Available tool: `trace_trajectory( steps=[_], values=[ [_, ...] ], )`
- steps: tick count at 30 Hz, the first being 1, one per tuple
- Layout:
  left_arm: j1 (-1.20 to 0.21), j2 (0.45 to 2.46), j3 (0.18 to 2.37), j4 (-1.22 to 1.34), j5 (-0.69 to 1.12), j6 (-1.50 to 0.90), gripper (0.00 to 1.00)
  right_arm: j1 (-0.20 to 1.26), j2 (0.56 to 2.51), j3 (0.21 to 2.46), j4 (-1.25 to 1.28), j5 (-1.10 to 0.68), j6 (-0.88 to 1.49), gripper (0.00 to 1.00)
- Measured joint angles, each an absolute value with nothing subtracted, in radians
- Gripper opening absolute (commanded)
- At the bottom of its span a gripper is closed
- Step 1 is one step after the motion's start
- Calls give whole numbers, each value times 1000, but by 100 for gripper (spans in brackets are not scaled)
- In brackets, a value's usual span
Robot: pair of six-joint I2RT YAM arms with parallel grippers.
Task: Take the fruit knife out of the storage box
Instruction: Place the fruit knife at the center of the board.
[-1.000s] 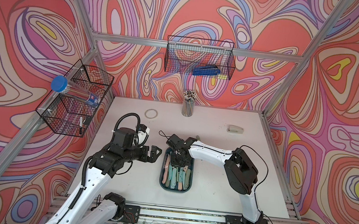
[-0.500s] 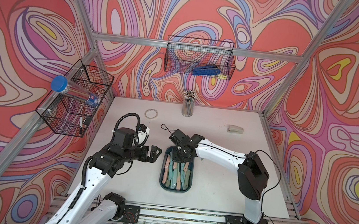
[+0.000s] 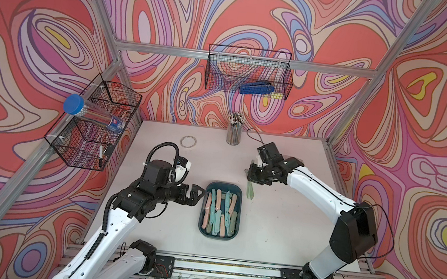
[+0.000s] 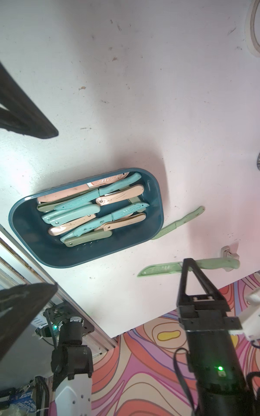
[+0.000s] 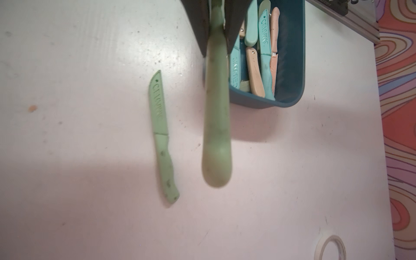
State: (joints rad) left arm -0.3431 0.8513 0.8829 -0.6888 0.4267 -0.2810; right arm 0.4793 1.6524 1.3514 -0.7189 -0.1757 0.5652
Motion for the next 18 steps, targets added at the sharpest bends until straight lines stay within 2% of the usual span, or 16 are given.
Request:
trace_trajectory(
  steps=[5, 13, 18],
  values=[
    [-368, 851, 883, -689, 426, -282, 99, 366, 1693, 1308, -664, -262, 431, 3],
    [-373, 848, 902, -688, 418, -313, 99, 347, 1969, 1346, -633, -380, 293, 5],
    [-373, 850, 918, -665, 418, -319, 99, 310, 2039, 1400, -635, -422, 258, 5]
  ],
)
